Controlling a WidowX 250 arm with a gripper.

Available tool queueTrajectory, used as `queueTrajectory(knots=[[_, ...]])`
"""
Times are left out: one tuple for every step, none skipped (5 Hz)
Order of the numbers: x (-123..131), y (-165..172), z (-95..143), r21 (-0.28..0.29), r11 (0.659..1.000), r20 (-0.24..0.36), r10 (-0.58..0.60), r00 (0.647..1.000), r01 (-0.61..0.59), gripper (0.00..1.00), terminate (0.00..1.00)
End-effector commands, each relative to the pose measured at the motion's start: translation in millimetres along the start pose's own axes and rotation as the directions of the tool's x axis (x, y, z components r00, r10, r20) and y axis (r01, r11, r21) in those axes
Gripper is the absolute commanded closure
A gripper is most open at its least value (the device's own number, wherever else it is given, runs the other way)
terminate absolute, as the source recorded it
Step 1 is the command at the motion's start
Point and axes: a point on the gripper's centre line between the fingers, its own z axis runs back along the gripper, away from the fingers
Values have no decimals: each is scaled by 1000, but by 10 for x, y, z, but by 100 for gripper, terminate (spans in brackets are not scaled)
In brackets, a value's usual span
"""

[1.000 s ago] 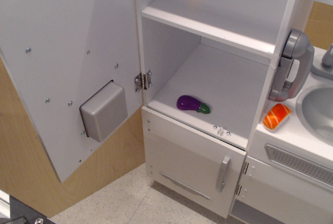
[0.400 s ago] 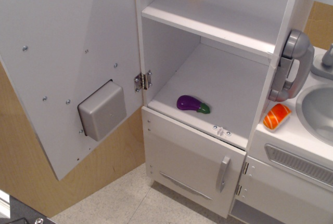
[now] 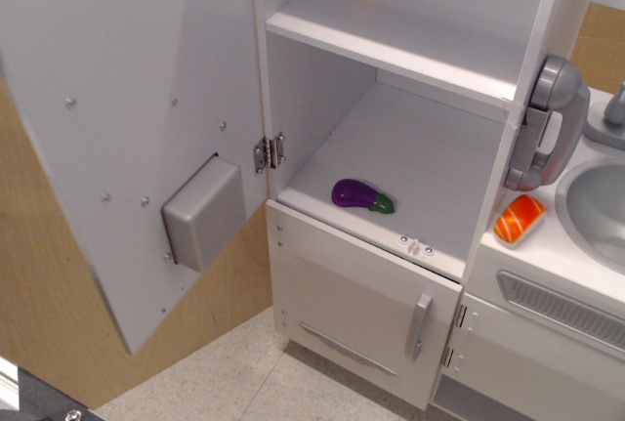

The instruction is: Close fridge

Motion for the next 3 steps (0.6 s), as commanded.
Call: queueTrajectory(knots=[[60,-749,149,-42,980,39,-192,981,193,0,0],[190,-1263,245,-63,976,36,-205,978,207,0,0],[387,-1586,411,-98,978,51,-178,983,182,0,0]])
